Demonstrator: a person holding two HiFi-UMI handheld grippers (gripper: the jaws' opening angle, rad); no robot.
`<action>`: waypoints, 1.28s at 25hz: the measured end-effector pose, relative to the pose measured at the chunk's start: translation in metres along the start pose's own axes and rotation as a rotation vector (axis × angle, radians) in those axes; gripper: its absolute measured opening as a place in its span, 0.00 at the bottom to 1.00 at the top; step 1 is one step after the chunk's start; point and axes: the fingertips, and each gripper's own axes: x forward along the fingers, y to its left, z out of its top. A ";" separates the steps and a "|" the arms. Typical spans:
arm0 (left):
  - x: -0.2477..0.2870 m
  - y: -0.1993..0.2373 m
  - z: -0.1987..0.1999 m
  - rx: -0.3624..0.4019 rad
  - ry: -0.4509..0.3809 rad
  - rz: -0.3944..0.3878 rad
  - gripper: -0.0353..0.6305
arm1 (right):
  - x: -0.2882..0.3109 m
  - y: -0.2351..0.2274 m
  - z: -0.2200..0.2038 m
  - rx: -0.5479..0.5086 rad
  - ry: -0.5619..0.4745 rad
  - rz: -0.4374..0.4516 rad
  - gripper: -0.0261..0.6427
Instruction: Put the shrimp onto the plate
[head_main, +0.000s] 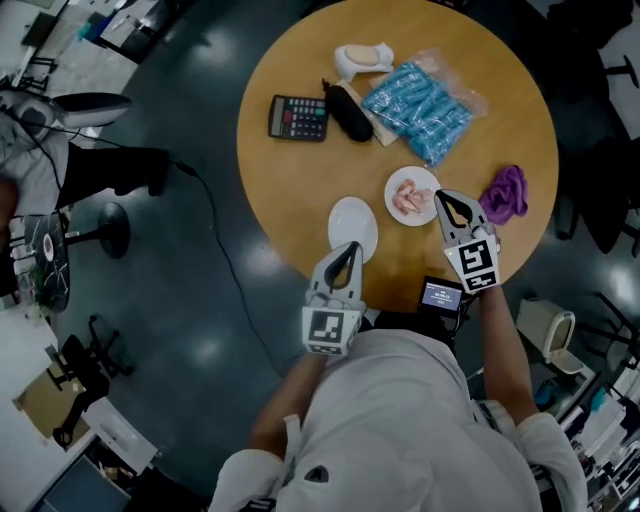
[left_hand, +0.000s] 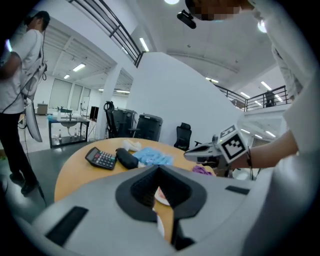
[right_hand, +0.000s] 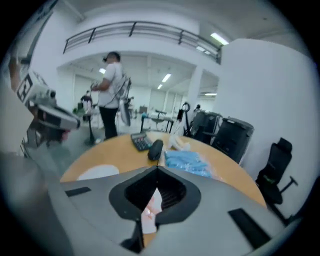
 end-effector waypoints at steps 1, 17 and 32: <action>-0.002 0.000 0.011 -0.001 -0.018 -0.001 0.06 | -0.020 -0.004 0.020 0.071 -0.085 -0.036 0.06; -0.020 -0.047 0.092 0.078 -0.155 -0.080 0.06 | -0.150 0.034 0.083 0.412 -0.461 -0.218 0.06; -0.016 -0.051 0.098 0.127 -0.155 -0.134 0.06 | -0.145 0.029 0.086 0.384 -0.444 -0.263 0.06</action>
